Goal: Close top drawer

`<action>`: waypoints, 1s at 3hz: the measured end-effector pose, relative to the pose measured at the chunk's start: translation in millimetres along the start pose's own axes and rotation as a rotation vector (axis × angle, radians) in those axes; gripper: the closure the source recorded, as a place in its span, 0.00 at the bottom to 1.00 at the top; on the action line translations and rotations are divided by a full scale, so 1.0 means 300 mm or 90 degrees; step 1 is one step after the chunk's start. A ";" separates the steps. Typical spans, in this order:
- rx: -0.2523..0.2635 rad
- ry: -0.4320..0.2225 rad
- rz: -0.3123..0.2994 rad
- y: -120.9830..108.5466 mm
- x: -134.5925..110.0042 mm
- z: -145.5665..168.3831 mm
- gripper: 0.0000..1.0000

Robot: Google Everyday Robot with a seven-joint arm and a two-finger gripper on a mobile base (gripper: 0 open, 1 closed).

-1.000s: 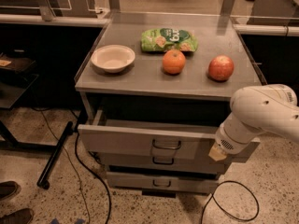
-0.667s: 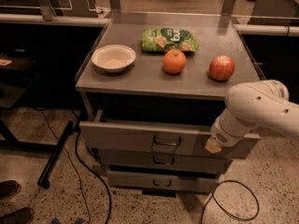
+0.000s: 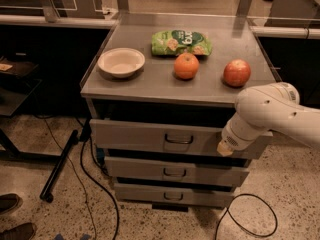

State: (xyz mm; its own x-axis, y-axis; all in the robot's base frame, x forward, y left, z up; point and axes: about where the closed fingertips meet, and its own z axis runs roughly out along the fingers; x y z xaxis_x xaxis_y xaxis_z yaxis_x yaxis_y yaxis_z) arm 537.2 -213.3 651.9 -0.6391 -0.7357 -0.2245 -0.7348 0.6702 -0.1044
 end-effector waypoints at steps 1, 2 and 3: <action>0.013 -0.011 -0.011 -0.044 -0.059 0.040 1.00; 0.018 -0.013 -0.015 -0.053 -0.074 0.065 1.00; 0.016 -0.012 -0.014 -0.050 -0.071 0.064 1.00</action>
Offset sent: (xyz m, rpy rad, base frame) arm 0.0688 0.0070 -0.0196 -0.0108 -0.0633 0.0140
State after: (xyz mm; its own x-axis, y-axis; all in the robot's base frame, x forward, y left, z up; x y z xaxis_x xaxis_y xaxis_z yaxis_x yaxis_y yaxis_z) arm 566.2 -205.7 639.8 -0.6180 -0.7488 -0.2396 -0.7429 0.6559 -0.1335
